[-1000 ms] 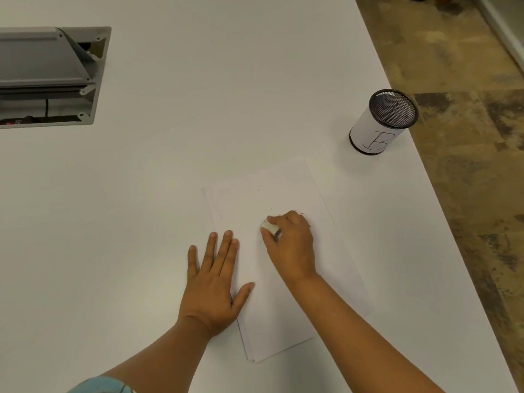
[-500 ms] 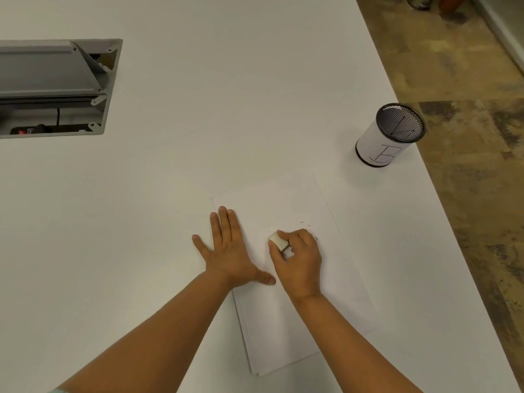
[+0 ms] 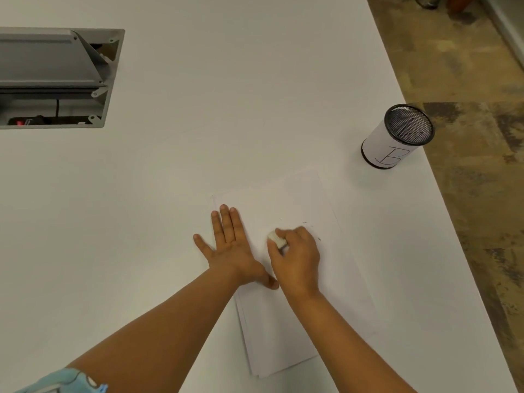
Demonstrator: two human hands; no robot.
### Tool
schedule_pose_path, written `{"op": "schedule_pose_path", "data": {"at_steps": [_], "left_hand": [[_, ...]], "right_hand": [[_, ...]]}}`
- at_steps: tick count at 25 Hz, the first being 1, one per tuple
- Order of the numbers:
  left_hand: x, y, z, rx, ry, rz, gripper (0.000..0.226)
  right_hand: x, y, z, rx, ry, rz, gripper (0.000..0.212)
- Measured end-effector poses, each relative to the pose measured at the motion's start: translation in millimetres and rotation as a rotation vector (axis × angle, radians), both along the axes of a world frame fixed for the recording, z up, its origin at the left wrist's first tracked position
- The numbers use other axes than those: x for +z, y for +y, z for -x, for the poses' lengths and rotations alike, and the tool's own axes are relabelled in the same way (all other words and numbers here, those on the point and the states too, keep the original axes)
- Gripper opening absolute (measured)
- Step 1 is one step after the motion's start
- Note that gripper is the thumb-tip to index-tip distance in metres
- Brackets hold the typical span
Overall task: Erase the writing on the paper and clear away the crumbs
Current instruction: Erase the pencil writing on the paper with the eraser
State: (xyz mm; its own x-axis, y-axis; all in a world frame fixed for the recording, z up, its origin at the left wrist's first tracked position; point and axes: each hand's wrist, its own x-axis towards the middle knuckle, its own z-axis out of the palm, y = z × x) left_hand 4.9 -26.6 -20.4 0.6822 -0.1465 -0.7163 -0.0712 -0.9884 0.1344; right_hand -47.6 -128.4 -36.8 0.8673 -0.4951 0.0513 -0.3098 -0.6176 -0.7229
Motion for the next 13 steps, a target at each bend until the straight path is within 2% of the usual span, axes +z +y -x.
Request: {"op": "schedule_pose_path", "data": {"at_steps": [2,6,11,13], "left_hand": [[1.7,-1.3,-1.4,-0.005,0.013,-0.01,0.163],[6.5,-2.3,-1.8,0.0,0.019,-0.021,0.161],[4.7,-1.4,-0.8,-0.001,0.017,0.005,0.163],[5.3,-1.9,-1.4,-0.005,0.018,0.002,0.163]], "right_hand": [[-0.7,-0.2,-2.7,0.01,-0.001,0.003,0.018],[9.2,-7.5,-58.1,0.03,0.082,-0.003,0.015],[0.2,5.1,4.8,-0.015,0.048,-0.02,0.019],[1.8,2.8,-15.0,0.0,0.041,-0.03,0.018]]}}
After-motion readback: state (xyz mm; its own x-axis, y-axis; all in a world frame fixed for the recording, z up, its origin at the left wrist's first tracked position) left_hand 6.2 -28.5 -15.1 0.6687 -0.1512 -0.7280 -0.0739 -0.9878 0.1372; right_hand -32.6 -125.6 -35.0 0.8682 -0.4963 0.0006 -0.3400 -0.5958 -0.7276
